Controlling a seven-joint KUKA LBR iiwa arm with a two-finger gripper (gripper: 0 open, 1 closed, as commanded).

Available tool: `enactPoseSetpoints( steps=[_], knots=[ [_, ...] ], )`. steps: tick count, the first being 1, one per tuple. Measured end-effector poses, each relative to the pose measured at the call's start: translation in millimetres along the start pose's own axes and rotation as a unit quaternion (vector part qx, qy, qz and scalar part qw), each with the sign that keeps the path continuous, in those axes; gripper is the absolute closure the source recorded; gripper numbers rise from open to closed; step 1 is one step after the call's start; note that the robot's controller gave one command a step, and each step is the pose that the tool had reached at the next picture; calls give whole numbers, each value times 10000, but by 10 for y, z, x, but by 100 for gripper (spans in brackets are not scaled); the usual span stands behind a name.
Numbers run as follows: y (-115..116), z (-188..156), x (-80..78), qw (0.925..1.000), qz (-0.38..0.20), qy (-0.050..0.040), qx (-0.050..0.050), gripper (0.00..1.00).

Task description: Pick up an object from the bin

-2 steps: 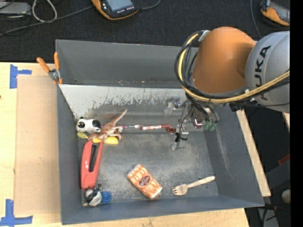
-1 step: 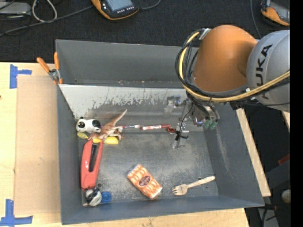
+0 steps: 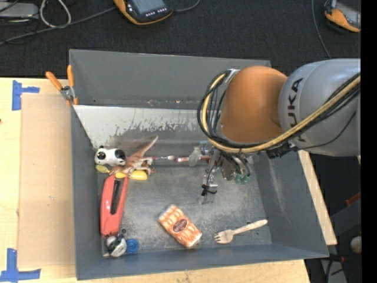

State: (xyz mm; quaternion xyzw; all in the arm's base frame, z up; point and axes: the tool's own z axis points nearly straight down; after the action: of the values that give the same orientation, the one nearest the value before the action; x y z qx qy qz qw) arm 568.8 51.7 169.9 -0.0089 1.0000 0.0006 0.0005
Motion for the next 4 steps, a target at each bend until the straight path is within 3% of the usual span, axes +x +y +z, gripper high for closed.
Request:
enactPoseSetpoints(
  steps=[1, 2, 3, 4],
  knots=[
    [264, 596, 20, 9998, -172, -40, 1, 0],
    [399, 885, 619, 9994, -357, -33, 1, 0],
    [59, 986, 481, 9976, -693, -84, -1, 100],
    [58, 981, 482, 9976, -692, -83, -1, 100]
  ],
)
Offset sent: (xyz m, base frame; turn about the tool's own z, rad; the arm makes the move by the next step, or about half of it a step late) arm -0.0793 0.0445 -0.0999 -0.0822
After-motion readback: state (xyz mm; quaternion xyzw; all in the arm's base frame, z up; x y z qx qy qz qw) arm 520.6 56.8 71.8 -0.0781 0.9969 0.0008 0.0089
